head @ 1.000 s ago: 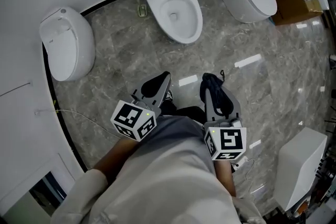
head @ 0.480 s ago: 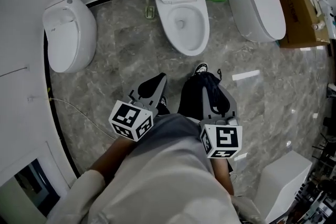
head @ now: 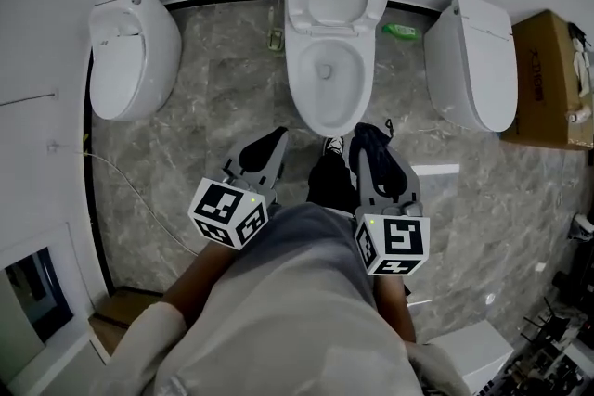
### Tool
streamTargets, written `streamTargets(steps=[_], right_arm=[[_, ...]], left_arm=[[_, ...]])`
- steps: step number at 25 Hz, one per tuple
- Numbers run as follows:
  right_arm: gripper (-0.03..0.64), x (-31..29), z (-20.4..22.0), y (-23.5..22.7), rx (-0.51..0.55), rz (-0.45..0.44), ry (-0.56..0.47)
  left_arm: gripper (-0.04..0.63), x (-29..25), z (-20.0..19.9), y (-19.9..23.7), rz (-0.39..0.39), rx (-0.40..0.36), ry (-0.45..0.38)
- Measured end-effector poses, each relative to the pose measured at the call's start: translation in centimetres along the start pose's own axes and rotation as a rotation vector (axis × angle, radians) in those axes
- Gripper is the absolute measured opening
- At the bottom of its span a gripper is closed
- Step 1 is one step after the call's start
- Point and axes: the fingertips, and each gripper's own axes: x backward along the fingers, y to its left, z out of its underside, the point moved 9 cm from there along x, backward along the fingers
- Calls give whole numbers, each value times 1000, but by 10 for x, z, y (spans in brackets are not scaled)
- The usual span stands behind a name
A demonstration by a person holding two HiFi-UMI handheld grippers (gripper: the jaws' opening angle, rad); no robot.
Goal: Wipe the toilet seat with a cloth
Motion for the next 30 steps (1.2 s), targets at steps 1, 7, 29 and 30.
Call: streamTargets(steps=[1, 7, 29, 30], right_arm=[[78, -7, -6, -13, 2, -15, 2], [78, -46, -32, -88, -9, -80, -2], [75, -124, -36, -167, -98, -228, 96], [75, -125, -35, -167, -97, -232, 102]], left_arm=[[9, -11, -4, -3, -18, 8, -5], [9, -76, -24, -23, -110, 32, -38], [8, -139, -10, -35, -382, 164, -1], [8, -139, -10, -35, -382, 169, 0]])
